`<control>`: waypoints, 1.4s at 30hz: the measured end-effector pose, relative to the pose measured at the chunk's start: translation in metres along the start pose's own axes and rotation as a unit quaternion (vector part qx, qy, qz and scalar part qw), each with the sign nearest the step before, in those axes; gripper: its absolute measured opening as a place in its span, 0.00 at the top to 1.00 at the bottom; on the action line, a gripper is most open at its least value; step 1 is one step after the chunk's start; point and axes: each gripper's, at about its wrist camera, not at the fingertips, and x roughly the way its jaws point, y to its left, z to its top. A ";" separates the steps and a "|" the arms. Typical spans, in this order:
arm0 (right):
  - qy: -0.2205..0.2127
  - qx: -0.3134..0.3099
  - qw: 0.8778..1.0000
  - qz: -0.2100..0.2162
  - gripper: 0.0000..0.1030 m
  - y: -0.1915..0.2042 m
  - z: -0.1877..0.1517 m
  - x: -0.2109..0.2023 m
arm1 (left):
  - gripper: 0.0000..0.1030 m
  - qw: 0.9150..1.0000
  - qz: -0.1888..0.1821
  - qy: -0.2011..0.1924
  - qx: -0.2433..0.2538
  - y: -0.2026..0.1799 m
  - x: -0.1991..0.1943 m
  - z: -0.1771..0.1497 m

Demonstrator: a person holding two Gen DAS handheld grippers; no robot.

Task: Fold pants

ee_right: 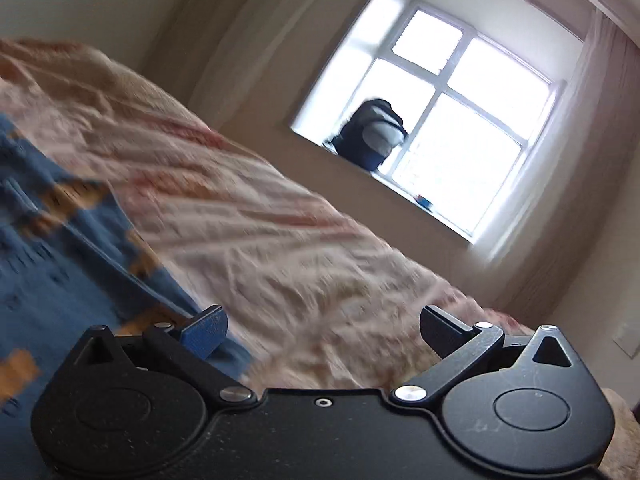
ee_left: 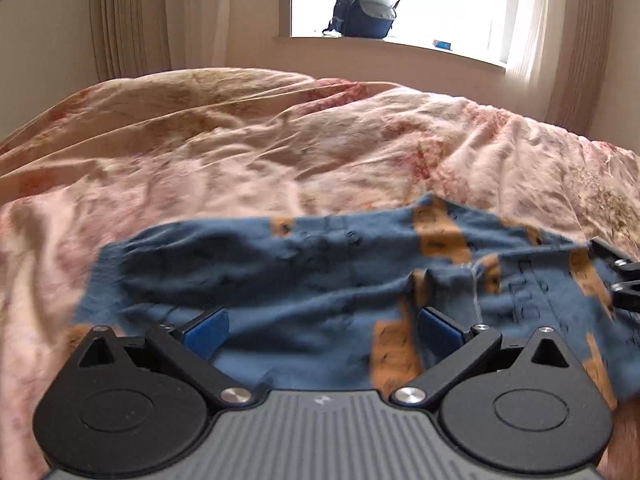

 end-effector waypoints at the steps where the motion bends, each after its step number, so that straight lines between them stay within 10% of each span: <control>1: 0.010 -0.002 1.000 0.013 0.01 0.009 0.003 0.001 | 0.00 1.000 0.003 0.009 -0.006 0.007 -0.007 -0.002; 5: -0.023 0.026 0.994 0.108 0.01 0.048 0.013 -0.037 | 0.00 0.999 0.017 0.013 -0.033 0.039 -0.037 -0.010; 10: -0.018 -0.082 0.986 0.147 0.01 0.126 0.015 -0.060 | 0.00 0.996 0.051 -0.002 -0.074 0.074 -0.049 -0.027; 17: -0.017 -0.108 0.981 0.160 0.01 0.096 0.066 -0.058 | 0.00 0.984 0.056 -0.002 -0.168 0.110 -0.041 -0.037; 27: 0.067 -0.246 0.889 0.379 0.08 0.124 0.195 0.004 | 0.00 0.971 0.009 -0.056 -0.230 0.121 -0.043 -0.051; 36: 0.076 -0.171 0.869 0.459 0.25 0.184 0.204 0.079 | 0.00 0.962 -0.039 -0.081 -0.258 0.137 -0.027 -0.049; 42: 0.101 -0.141 0.881 0.441 0.46 0.196 0.199 0.102 | 0.00 0.963 -0.034 -0.080 -0.257 0.141 -0.018 -0.048</control>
